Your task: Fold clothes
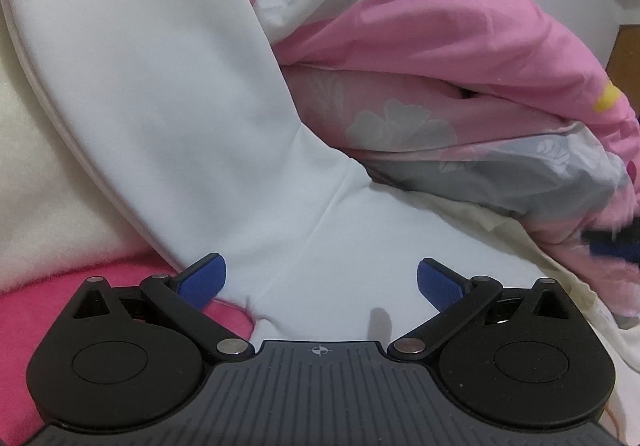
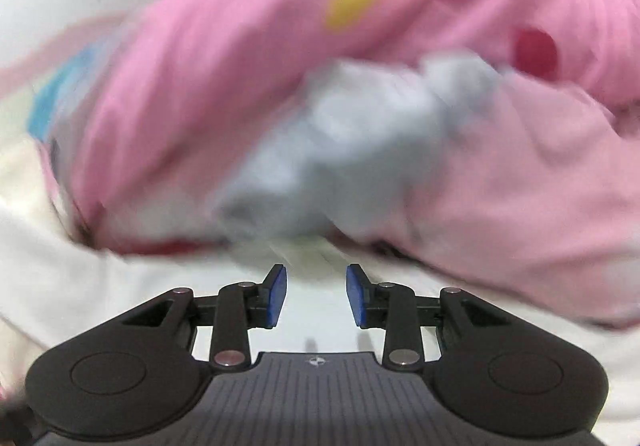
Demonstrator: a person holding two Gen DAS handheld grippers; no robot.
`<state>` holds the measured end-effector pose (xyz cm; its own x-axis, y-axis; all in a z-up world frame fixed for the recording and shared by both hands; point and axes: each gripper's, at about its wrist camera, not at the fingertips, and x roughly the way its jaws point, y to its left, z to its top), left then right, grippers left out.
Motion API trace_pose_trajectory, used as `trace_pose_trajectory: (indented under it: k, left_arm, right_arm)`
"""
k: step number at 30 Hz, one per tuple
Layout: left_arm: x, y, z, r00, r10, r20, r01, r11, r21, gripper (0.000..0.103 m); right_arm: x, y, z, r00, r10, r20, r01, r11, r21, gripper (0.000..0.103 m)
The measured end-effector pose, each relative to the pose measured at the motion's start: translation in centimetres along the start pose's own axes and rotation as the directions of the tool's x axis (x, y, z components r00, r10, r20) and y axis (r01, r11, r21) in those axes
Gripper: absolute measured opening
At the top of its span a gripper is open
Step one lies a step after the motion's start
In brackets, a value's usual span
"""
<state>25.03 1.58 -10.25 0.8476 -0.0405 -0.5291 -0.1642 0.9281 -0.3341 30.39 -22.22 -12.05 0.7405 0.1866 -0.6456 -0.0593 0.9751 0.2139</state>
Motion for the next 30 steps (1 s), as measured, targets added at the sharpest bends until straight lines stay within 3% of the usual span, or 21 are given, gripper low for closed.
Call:
trace_pose_trajectory:
  k: [3,6,11,15,18,20,26,30]
  left_arm:
    - [0.0,0.0,0.0,1.0,0.0,-0.001,0.0,1.0,0.0,0.103]
    - [-0.1,0.0,0.0,1.0,-0.001,-0.002,0.001,1.0,-0.001,0.103]
    - [-0.1,0.0,0.0,1.0,-0.007,-0.002,0.007,1.0,-0.001,0.103]
    - [-0.5,0.1,0.1,1.0,-0.025,0.007,0.025,1.0,-0.001,0.103]
    - [-0.9,0.1,0.2,0.999,-0.041,0.015,0.041,0.999,0.0,0.103]
    - [-1.2,0.1,0.3,0.998,-0.051,0.021,0.051,0.999,0.0,0.103]
    - [-1.9,-0.2,0.1,0.996,-0.079,0.028,0.078,0.996,0.039,0.103]
    - [-1.6,-0.4,-0.1,0.997,-0.078,0.007,0.078,0.995,0.062,0.103]
  right_arm:
    - [2.2,0.7,-1.1,0.996,-0.036,-0.082,0.035,0.999,-0.012,0.035]
    - [5.6,-1.1,1.5,0.99,-0.095,-0.1,0.094,0.995,-0.015,0.034]
    - [8.9,-5.3,4.2,0.988,-0.149,-0.045,0.154,0.982,0.111,0.031]
    - [5.6,-7.2,4.4,0.998,-0.034,-0.049,0.046,0.959,0.279,0.035]
    - [0.2,-7.7,3.2,1.0,0.014,0.009,-0.016,0.956,0.293,0.044]
    - [-3.4,-8.1,1.8,0.999,0.021,0.031,-0.028,0.96,0.278,0.043]
    - [-9.2,-7.6,-1.3,0.999,-0.042,-0.033,0.046,0.992,0.12,0.044]
    - [-6.1,-8.4,-1.9,0.993,-0.104,-0.059,0.107,0.993,0.055,0.042]
